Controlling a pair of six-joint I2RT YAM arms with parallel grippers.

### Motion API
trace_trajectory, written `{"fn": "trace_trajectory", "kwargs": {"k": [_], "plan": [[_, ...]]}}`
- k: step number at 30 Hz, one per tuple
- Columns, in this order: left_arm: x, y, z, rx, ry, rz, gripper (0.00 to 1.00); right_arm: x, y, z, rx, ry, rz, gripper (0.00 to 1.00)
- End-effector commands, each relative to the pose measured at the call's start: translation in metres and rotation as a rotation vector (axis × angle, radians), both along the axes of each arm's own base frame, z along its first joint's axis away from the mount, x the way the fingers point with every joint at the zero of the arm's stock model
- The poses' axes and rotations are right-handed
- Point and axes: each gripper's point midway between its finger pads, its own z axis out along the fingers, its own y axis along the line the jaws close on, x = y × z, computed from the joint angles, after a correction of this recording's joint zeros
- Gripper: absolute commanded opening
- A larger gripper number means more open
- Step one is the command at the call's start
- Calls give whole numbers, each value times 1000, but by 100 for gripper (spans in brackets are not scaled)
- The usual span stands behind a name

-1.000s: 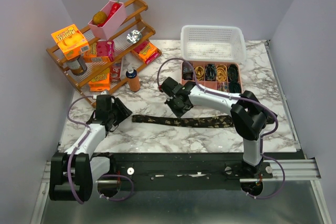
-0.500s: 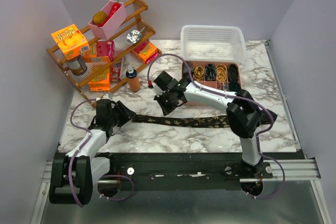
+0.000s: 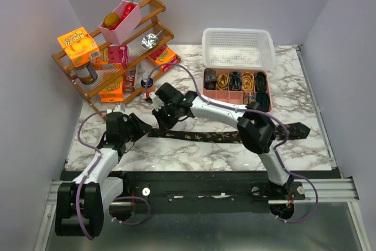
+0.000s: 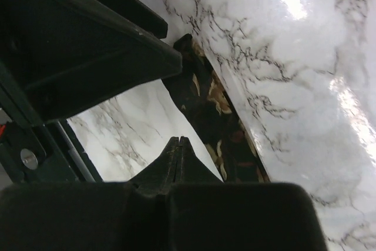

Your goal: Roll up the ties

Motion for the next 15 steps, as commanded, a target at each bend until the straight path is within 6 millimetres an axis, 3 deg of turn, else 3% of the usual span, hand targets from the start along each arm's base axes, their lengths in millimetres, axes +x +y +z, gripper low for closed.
{"fn": "trace_trajectory", "kwargs": {"k": [1, 5, 15], "plan": [[-6, -6, -7, -29, 8, -36, 51, -3, 18, -17, 17, 36, 21, 1], [-7, -8, -10, -33, 11, -45, 50, 5, 27, -20, 22, 17, 6, 1], [-7, -7, -13, -21, 18, -55, 49, 12, 27, -43, -26, 18, -13, 1]]}}
